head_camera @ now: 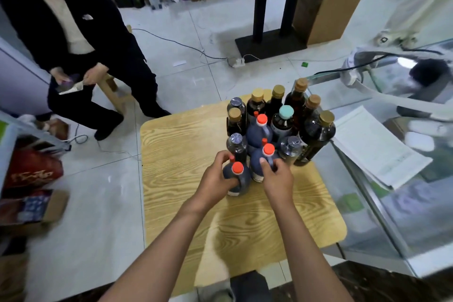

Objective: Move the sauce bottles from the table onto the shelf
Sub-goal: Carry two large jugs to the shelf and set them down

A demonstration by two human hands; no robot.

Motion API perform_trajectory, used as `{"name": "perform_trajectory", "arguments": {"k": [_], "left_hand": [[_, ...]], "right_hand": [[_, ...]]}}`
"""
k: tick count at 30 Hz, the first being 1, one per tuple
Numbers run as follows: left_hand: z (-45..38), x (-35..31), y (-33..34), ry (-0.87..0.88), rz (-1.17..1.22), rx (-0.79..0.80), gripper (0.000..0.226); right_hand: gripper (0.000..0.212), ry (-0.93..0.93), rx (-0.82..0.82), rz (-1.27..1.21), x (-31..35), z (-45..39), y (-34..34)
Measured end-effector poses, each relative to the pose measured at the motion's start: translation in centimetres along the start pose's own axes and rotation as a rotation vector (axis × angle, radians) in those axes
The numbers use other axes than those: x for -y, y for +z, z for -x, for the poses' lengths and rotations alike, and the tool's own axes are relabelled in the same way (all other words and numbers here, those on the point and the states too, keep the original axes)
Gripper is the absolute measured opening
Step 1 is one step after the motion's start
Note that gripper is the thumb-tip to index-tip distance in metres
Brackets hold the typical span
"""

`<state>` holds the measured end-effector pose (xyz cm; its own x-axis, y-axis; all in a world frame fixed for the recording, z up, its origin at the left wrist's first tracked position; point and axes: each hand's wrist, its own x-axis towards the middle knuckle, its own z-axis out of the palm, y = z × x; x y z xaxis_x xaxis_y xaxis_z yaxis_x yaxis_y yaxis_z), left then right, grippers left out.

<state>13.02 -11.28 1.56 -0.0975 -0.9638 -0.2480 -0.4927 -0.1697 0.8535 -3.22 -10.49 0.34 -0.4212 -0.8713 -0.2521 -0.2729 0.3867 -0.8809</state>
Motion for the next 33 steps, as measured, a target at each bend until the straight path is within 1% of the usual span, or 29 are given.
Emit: {"name": "perform_trajectory", "arguments": {"k": [2, 4, 5, 7, 10, 11, 13, 15, 17, 19, 21, 23, 26, 28, 30, 33], "left_hand": [[0.5, 0.1, 0.8, -0.002, -0.071, -0.008, 0.05], [1.0, 0.2, 1.6, -0.021, -0.096, -0.097, 0.05], [1.3, 0.3, 2.0, -0.025, -0.087, -0.149, 0.046], [1.7, 0.7, 2.3, 0.008, -0.045, -0.221, 0.034], [1.8, 0.7, 2.4, 0.042, 0.007, -0.252, 0.023], [1.8, 0.5, 2.4, 0.034, 0.036, -0.256, 0.023], [2.1, 0.0, 2.5, 0.011, 0.061, -0.269, 0.033], [2.8, -0.2, 2.7, 0.018, 0.048, -0.251, 0.038], [3.9, -0.3, 2.9, 0.028, 0.049, -0.224, 0.037], [4.9, -0.7, 3.1, 0.025, 0.077, -0.211, 0.027], [6.1, -1.6, 3.4, 0.067, 0.085, -0.193, 0.014], [7.3, -2.9, 3.9, 0.118, 0.097, -0.148, 0.013], [9.9, -5.1, 4.9, 0.21, 0.128, -0.044, 0.019], [11.5, -6.6, 5.7, 0.283, 0.159, -0.001, 0.018], [13.2, -8.2, 6.8, 0.334, 0.189, 0.044, 0.015], [16.2, -10.7, 9.1, 0.387, 0.231, 0.15, 0.017]], "right_hand": [[0.048, -0.005, 0.007, -0.006, -0.2, -0.4, -0.5], [0.054, -0.018, 0.045, 0.014, -0.3, -0.5, -1.0], [0.056, -0.024, 0.071, 0.026, -0.4, -0.5, -1.2], [0.055, -0.015, 0.075, 0.019, -0.9, 0.0, -1.5], [0.047, -0.029, 0.04, 0.003, -1.5, 0.9, -1.7], [0.047, -0.037, 0.041, -0.023, -1.7, 1.2, -1.6], [0.05, -0.015, 0.038, -0.098, -1.8, 2.1, -1.8], [0.051, 0.006, 0.022, -0.134, -2.1, 3.0, -2.5], [0.053, -0.004, 0.019, -0.153, -2.3, 4.1, -3.8], [0.058, -0.023, 0.029, -0.176, -2.4, 5.4, -5.5], [0.06, -0.042, 0.015, -0.196, -2.4, 7.3, -7.3], [0.055, -0.062, -0.02, -0.209, -2.1, 9.2, -9.2], [0.054, -0.1, -0.091, -0.158, -1.5, 12.8, -12.5], [0.052, -0.113, -0.153, -0.167, -1.3, 15.2, -14.8], [0.052, -0.115, -0.237, -0.185, -1.5, 18.0, -17.2], [0.046, -0.086, -0.391, -0.218, -1.9, 22.3, -20.7]]}}
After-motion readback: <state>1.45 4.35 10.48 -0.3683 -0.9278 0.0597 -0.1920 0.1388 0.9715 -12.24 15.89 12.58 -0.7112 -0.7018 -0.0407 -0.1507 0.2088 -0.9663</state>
